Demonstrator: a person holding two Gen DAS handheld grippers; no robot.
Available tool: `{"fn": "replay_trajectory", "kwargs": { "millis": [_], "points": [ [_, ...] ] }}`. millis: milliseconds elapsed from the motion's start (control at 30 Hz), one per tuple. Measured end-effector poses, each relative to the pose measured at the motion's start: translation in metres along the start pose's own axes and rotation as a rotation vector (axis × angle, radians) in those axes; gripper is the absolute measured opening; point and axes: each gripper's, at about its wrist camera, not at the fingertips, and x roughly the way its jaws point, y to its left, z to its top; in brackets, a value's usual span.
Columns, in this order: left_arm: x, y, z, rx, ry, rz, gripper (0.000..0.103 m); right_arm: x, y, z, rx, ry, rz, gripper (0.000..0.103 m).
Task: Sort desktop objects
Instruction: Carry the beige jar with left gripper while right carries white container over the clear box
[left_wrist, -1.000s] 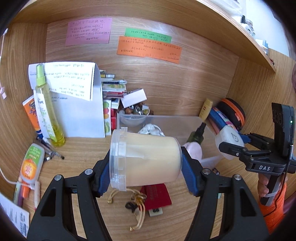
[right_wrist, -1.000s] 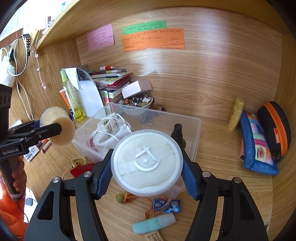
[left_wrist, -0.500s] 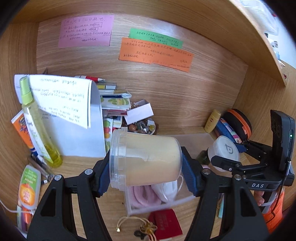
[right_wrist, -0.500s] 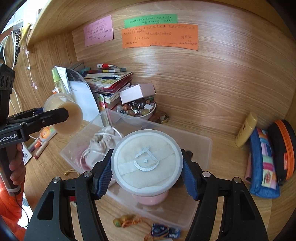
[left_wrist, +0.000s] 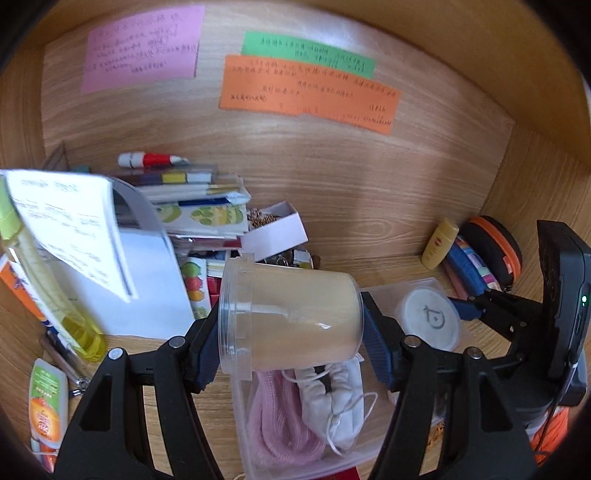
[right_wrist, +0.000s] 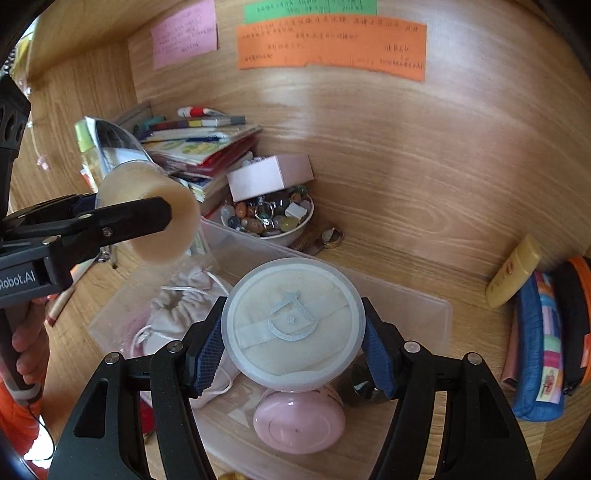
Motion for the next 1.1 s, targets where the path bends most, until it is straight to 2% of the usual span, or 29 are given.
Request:
{"fn": "replay_trajectory", "kwargs": {
  "millis": [167,267,500,967,1100],
  "points": [
    [0.023,0.001,-0.005,-0.013,0.042,0.003,0.066,0.022,0.001,-0.004,0.017,0.044,-0.025,0.063],
    [0.031,0.000,-0.009,-0.011,0.055,0.014,0.066,0.024,0.005,-0.005,-0.013,0.037,-0.091,0.063],
    [0.048,-0.010,-0.019,0.034,0.089,0.032,0.066,0.028,0.010,-0.007,-0.057,0.041,-0.137,0.063],
    [0.057,-0.026,-0.029,0.123,0.110,0.101,0.066,0.037,0.014,-0.015,-0.094,0.123,-0.152,0.062],
    [0.058,-0.023,-0.031,0.110,0.134,0.111,0.066,0.039,0.021,-0.020,-0.118,0.118,-0.177,0.062]
  ]
}}
